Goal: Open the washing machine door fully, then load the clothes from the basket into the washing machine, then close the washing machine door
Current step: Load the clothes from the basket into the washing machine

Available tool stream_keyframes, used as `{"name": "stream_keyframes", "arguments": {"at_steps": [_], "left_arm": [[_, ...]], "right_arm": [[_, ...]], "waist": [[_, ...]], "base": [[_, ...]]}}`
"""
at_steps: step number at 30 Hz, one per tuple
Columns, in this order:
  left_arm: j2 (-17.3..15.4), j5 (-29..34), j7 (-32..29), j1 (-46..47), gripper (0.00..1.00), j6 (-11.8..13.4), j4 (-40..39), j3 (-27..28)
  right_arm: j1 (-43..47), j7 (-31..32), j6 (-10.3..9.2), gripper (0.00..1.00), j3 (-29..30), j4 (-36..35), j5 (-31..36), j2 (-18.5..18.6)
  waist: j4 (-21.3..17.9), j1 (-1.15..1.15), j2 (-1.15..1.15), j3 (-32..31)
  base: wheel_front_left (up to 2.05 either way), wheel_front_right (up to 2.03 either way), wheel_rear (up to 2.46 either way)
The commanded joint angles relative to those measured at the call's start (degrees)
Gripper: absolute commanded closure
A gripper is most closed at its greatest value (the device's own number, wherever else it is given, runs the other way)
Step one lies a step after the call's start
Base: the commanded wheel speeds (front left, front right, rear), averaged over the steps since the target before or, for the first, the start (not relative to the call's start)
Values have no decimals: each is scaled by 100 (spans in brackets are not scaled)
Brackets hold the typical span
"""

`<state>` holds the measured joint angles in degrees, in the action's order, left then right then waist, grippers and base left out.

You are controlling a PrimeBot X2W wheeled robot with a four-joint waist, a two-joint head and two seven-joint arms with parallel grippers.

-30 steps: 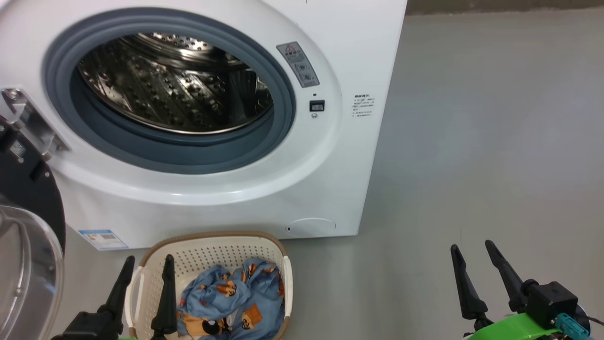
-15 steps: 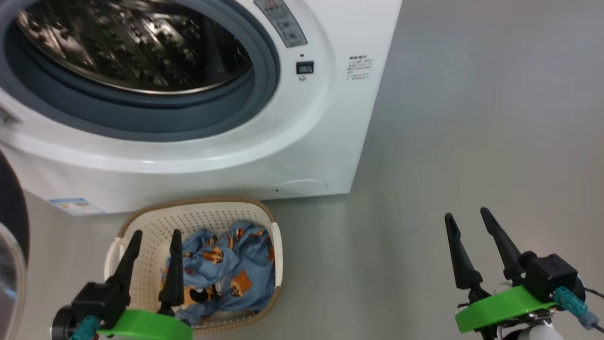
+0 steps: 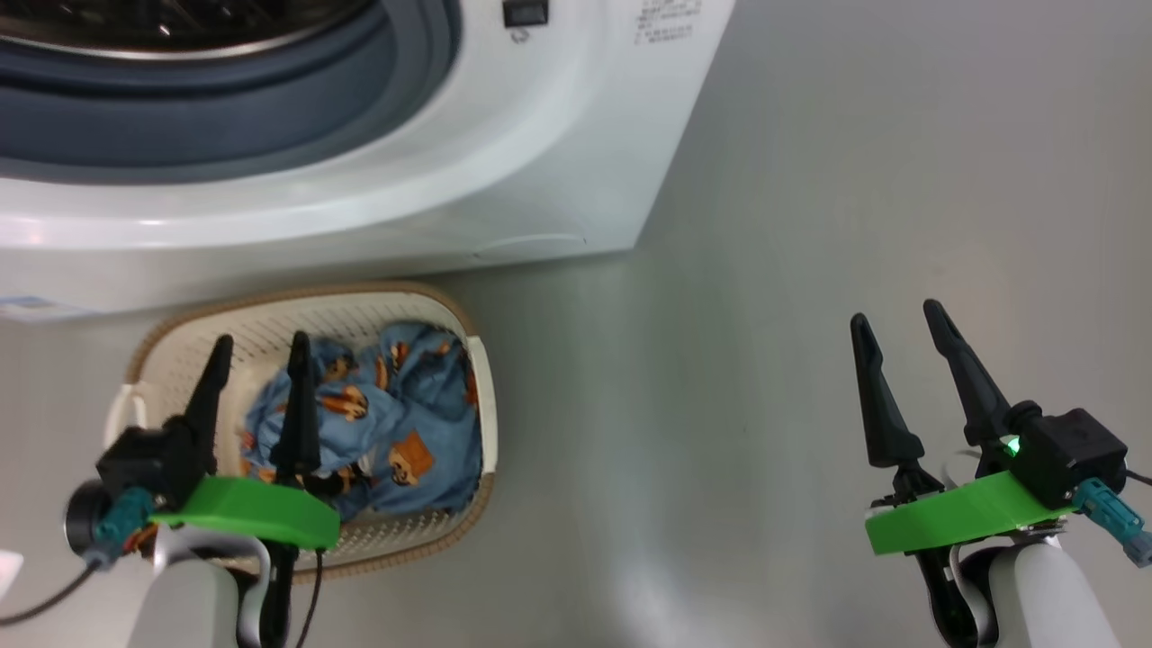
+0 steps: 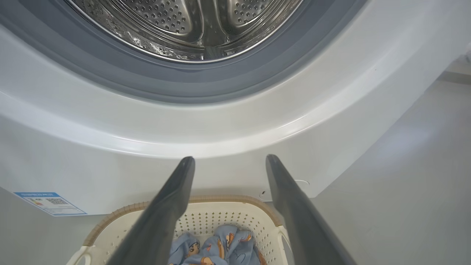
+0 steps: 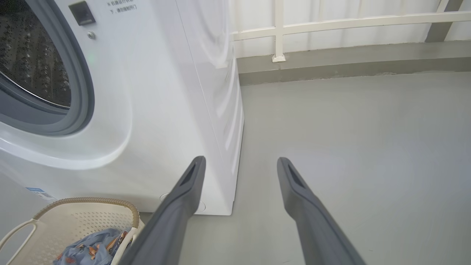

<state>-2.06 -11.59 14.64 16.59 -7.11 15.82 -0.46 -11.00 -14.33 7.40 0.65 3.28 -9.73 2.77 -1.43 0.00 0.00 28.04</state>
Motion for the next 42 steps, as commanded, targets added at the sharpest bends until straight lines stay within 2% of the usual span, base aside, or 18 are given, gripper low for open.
{"name": "stream_keyframes", "arguments": {"at_steps": [1, 7, 19, 27, 32, 42], "left_arm": [[-82, 73, 36, 179, 0, -21, 41, 247], [-175, 116, 36, 524, 0, -34, 650, 302], [-845, -212, 36, 1265, 0, -36, 2112, 190], [-1339, -63, 36, 1794, 0, -32, 3101, 218], [-1576, 22, 30, 2281, 0, 33, 3977, 172], [-1867, 258, -438, 2983, 0, 321, 4841, -59]], "right_arm": [[-85, -67, 9, 0, -180, -175, -60, 10], [-229, -67, 9, 0, -251, -220, -128, 10], [-464, -67, 9, 0, -359, -316, -295, 10], [-515, -67, 9, 0, -507, -311, -509, 10], [-523, -67, 9, 0, -581, -308, -591, 10], [-519, -67, 9, 0, -665, -337, -694, 10]], "waist": [[-307, 0, 0, 710], [-427, 0, 0, 1122], [-692, 0, 0, 1884], [-938, 0, 0, 2237], [-1056, 0, 0, 2399], [-1165, 0, 0, 2628]], "base": [[0, 0, 0], [0, 0, 0], [0, 0, 0], [0, 0, 0], [0, 0, 0], [0, 0, 0]]}}
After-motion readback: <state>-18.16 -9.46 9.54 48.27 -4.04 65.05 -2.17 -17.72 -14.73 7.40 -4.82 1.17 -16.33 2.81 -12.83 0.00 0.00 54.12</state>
